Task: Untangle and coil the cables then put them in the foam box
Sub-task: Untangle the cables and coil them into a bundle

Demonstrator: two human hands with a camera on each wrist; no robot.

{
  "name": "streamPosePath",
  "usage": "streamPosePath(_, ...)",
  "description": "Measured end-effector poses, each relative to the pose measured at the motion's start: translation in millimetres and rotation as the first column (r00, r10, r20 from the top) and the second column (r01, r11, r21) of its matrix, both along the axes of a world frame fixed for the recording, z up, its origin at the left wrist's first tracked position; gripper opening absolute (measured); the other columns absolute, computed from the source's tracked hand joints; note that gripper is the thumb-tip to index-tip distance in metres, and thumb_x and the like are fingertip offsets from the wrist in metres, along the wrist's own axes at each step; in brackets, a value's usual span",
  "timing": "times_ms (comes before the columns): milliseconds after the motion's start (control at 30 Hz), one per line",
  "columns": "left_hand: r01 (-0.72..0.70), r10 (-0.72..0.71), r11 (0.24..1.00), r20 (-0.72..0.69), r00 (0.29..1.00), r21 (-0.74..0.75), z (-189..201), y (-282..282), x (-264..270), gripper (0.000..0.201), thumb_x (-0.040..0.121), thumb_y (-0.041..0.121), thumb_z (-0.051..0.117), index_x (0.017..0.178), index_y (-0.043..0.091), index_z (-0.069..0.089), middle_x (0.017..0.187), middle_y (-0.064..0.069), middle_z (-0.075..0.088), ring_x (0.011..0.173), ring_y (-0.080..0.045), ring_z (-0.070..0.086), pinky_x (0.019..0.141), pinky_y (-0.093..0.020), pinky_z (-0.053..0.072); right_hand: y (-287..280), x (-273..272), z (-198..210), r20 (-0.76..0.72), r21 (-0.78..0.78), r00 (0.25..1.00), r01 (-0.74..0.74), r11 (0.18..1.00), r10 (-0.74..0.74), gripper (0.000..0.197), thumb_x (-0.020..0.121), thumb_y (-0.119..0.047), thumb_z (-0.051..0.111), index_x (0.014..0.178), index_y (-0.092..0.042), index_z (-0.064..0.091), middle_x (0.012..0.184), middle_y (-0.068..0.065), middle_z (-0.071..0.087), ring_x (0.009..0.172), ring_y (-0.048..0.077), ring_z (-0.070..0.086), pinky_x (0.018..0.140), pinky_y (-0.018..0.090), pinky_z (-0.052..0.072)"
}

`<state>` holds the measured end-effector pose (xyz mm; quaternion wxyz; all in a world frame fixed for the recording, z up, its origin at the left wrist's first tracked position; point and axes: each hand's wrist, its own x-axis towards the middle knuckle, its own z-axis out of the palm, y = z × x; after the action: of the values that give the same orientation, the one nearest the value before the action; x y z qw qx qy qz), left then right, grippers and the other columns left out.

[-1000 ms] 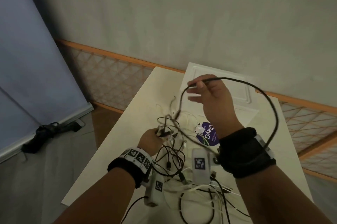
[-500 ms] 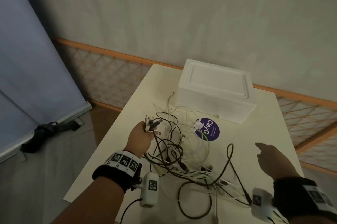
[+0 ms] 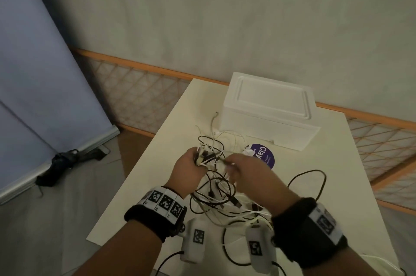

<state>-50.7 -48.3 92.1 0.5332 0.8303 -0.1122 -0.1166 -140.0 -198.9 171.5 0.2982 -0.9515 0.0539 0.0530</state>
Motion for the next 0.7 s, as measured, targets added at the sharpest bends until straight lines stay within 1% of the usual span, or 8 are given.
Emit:
streamPosePath(133, -0.317, 0.308, 0.939, -0.082, 0.948, -0.135, -14, 21, 5, 0.019, 0.088, 0.014, 0.063, 0.093, 0.031, 0.055, 0.080, 0.005, 0.062, 0.069, -0.020, 0.055, 0.072, -0.037, 0.048, -59, -11, 10, 0.310, 0.168, 0.895, 0.279, 0.945, -0.320, 0.015, 0.095, -0.018, 0.050, 0.097, -0.022, 0.065, 0.070, -0.008, 0.062, 0.066, 0.000, 0.057, 0.061, 0.007, 0.039)
streamPosePath(200, -0.453, 0.409, 0.859, -0.214, 0.887, -0.237, -19, 31, 5, 0.014, 0.092, 0.013, 0.059, 0.100, 0.023, 0.056, 0.080, 0.000, 0.062, 0.060, -0.018, 0.050, 0.057, -0.031, 0.047, -88, -23, 14, 0.420, 0.191, 0.810, 0.361, 0.913, -0.409, 0.015, 0.093, -0.022, 0.049, 0.096, -0.022, 0.064, 0.069, -0.009, 0.060, 0.066, 0.003, 0.056, 0.060, 0.005, 0.036)
streamPosePath(300, -0.539, 0.370, 0.723, -0.417, 0.830, -0.431, -25, 45, 4, 0.008, 0.096, 0.008, 0.051, 0.099, 0.015, 0.053, 0.064, -0.002, 0.044, 0.040, -0.008, 0.033, 0.037, -0.018, 0.028, -129, -44, 17, 0.404, 0.168, 0.717, 0.552, 0.817, -0.567, 0.018, 0.096, -0.017, 0.049, 0.103, -0.018, 0.066, 0.080, 0.002, 0.062, 0.077, 0.024, 0.056, 0.068, 0.024, 0.040)
streamPosePath(400, -0.587, 0.344, 0.645, -0.499, 0.795, -0.490, -27, 53, 5, 0.012, 0.098, 0.015, 0.051, 0.086, 0.018, 0.051, 0.054, 0.003, 0.030, 0.036, -0.005, 0.023, 0.037, -0.017, 0.021, -156, -60, 11, 0.242, -0.137, 0.761, 0.641, 0.755, -0.602, 0.023, 0.095, -0.019, 0.049, 0.105, -0.017, 0.069, 0.101, 0.011, 0.066, 0.086, 0.030, 0.057, 0.075, 0.032, 0.040)
streamPosePath(500, -0.604, 0.328, 0.626, -0.535, 0.778, -0.494, -24, 49, 3, 0.025, 0.098, 0.022, 0.052, 0.073, 0.020, 0.048, 0.046, 0.008, 0.030, 0.036, -0.006, 0.020, 0.038, -0.017, 0.019, -150, -64, 0, -0.035, -0.528, 0.778, 0.518, 0.673, -0.627, 0.033, 0.086, -0.023, 0.048, 0.115, -0.031, 0.063, 0.121, 0.003, 0.060, 0.103, 0.027, 0.055, 0.092, 0.044, 0.044)
streamPosePath(567, -0.582, 0.289, 0.633, -0.541, 0.790, -0.510, -19, 43, 1, 0.026, 0.098, 0.020, 0.053, 0.072, 0.020, 0.049, 0.044, 0.009, 0.031, 0.036, -0.005, 0.021, 0.037, -0.018, 0.020, -130, -57, -8, -0.052, -0.626, 0.835, 0.401, 0.669, -0.548, 0.048, 0.080, -0.022, 0.053, 0.128, -0.029, 0.053, 0.142, -0.001, 0.045, 0.125, 0.025, 0.044, 0.107, 0.050, 0.029)
streamPosePath(633, -0.520, 0.241, 0.682, -0.514, 0.823, -0.513, -14, 36, -3, 0.022, 0.095, 0.010, 0.056, 0.075, 0.016, 0.053, 0.043, 0.008, 0.035, 0.034, -0.005, 0.023, 0.037, -0.019, 0.023, -95, -44, -17, 0.054, -0.541, 0.947, 0.294, 0.788, -0.317, 0.064, 0.072, -0.016, 0.060, 0.134, -0.021, 0.050, 0.149, 0.005, 0.037, 0.134, 0.025, 0.035, 0.112, 0.042, 0.021)
streamPosePath(700, -0.438, 0.188, 0.745, -0.473, 0.861, -0.503, -6, 28, -9, 0.024, 0.091, 0.006, 0.061, 0.071, 0.013, 0.050, 0.041, 0.006, 0.033, 0.034, -0.007, 0.024, 0.039, -0.021, 0.025, -50, -31, -24, 0.078, -0.327, 0.997, 0.046, 0.944, -0.022, 0.073, 0.073, -0.015, 0.062, 0.142, -0.019, 0.040, 0.153, 0.003, 0.029, 0.139, 0.019, 0.024, 0.113, 0.026, 0.010)
